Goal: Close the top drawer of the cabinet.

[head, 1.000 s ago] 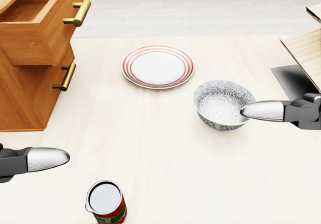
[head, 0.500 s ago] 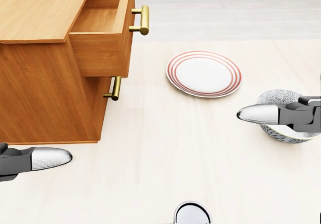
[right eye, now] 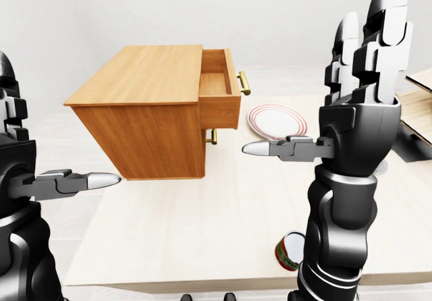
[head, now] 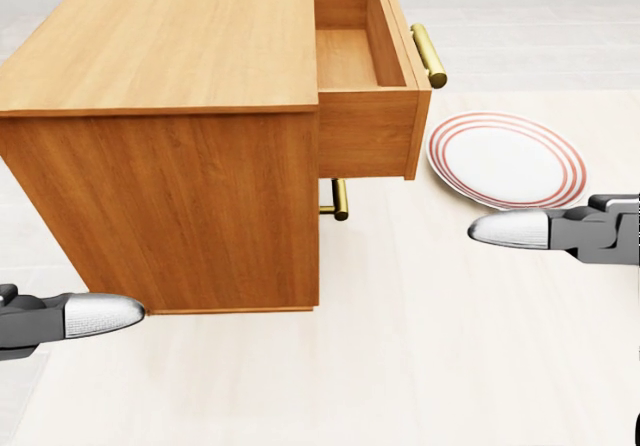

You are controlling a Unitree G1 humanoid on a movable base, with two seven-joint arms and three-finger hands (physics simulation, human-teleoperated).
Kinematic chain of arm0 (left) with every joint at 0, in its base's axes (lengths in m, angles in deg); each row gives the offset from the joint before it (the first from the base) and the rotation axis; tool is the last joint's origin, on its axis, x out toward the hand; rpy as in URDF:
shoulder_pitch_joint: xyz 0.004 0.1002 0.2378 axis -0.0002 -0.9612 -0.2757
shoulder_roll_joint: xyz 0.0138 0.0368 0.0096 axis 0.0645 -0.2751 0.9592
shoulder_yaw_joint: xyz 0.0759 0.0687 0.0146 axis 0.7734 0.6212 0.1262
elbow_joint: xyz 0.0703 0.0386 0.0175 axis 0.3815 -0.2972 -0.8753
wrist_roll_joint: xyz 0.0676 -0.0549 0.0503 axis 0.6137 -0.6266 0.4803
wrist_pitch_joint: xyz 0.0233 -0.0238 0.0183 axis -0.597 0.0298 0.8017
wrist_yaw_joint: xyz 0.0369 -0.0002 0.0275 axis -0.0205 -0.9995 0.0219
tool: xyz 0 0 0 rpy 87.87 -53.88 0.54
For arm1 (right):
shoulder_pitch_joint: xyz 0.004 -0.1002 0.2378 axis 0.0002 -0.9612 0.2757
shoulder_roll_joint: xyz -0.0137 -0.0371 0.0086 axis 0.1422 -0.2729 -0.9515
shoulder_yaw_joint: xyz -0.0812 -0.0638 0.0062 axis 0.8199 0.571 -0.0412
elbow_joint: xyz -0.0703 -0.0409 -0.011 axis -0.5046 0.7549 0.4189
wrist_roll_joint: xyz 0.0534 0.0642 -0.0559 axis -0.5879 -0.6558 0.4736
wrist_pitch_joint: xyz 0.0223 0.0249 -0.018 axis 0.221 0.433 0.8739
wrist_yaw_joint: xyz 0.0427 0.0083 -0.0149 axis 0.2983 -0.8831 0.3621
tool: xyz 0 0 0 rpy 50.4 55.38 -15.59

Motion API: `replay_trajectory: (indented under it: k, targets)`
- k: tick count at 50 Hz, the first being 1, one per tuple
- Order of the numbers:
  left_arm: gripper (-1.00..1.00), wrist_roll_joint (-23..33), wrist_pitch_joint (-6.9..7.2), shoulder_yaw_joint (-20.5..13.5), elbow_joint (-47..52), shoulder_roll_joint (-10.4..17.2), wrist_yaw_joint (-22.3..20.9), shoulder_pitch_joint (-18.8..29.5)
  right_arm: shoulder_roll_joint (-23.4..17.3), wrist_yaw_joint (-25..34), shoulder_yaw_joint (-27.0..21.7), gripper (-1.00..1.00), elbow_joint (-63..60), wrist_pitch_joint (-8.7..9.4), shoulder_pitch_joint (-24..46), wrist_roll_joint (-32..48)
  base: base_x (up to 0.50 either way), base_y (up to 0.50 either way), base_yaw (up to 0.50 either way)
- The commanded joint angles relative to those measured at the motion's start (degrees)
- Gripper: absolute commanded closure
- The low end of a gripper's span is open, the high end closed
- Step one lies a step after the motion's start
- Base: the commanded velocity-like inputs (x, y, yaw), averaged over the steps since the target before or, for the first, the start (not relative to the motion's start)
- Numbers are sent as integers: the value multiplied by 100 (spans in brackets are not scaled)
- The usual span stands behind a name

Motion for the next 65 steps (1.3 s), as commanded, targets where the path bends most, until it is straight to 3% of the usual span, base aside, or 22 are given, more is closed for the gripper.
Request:
replay_trajectory:
  k: [1, 10, 35, 45, 65]
  targets:
    - [-100, -46, 0, -19, -57, -13, 2, -10, 25, 37, 38, -100, -64, 0, -57, 41, 15, 50, 0]
    - [-100, -46, 0, 17, -60, -16, 22, -42, 46, 90, 117, -100, -41, 0, -101, 204, 14, 40, 0]
    - [-100, -41, 0, 22, -175, -40, 4, -123, 102, 147, 60, -100, 94, 0, -90, 232, 19, 0, 0]
    - [-100, -250, 0, -48, -26, -131, 18, -88, 206, 145, 248, -100, 663, 0, -282, 447, 6, 0, 0]
    - [-100, -43, 0, 122, -83, -25, 21, -106, 267, 44, 258, -100, 1405, 0, -242, 407, 0, 0, 0]
